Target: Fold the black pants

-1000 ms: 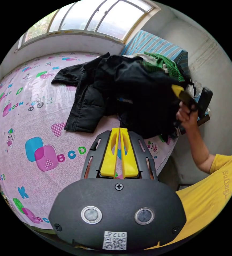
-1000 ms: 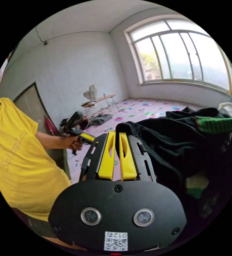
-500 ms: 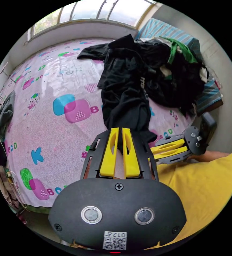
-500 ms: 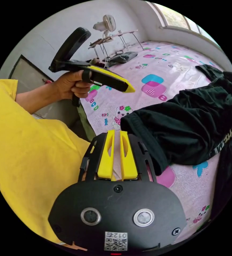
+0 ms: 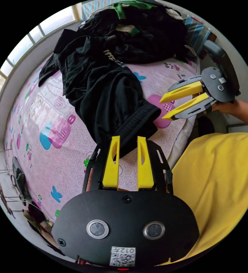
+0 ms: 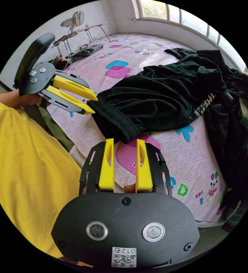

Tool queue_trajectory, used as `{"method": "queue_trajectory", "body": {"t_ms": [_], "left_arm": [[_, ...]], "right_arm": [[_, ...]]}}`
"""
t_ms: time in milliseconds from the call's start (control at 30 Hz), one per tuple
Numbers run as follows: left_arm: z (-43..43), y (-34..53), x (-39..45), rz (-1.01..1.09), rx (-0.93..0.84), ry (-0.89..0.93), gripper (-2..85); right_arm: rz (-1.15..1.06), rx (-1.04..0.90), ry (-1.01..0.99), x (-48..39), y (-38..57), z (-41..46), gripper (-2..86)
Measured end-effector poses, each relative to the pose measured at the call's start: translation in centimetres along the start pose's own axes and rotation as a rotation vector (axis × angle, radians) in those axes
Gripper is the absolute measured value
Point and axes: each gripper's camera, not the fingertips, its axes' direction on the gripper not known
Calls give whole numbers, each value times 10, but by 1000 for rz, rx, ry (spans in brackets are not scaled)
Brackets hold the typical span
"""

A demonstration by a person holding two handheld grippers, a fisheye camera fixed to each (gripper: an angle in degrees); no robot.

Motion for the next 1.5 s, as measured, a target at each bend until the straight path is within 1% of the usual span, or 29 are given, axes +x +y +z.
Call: {"method": "queue_trajectory", "body": {"t_ms": [100,200,267,333,367,400,433,533,633,700,833,1000,1067,1167,1233,1400,1467,1500], "left_arm": [[3,-2,5,25,-22,2,95],[9,-2,6,9,-56,16,96],[8,3,1,-65,-52,22,96],[3,21,-16,-258,-14,78,94],[2,28,-20,-309,2,97,94],[-1,39,-26,-391,33,127,95],[-2,49,-29,-453,25,138,99],[-11,75,-29,-566,105,172,114],[-19,87,-21,-617,147,219,128],[-24,89,-13,-623,179,216,134],[-38,89,1,-653,263,275,144],[-49,87,27,-692,281,235,148],[-52,85,38,-700,291,246,147],[-61,79,56,-692,303,213,144],[-68,75,70,-698,307,129,139],[-83,88,87,-783,352,62,131],[-92,95,98,-778,381,2,134],[-99,96,109,-748,389,-70,137]], "right_arm": [[-16,-16,65,-10,-10,6,93],[11,-12,-16,-6,-18,-4,35],[34,36,-73,1,-26,-26,25],[-1,115,-93,4,-37,-56,19],[-24,148,-96,3,-46,-74,17],[-60,173,-72,0,-56,-92,15],[-77,189,-52,-3,-61,-101,14],[-129,246,-22,-11,-84,-139,12],[-136,300,-18,-21,-104,-174,10],[-149,345,12,-34,-116,-203,10],[-176,385,52,-53,-129,-241,10],[-138,437,60,-69,-131,-283,10],[-138,453,61,-76,-127,-294,9],[-163,481,45,-89,-119,-313,9],[-186,491,38,-99,-113,-324,9],[-321,541,75,-135,-86,-362,9],[-353,567,68,-144,-77,-376,9],[-361,589,62,-148,-71,-387,9]]}}
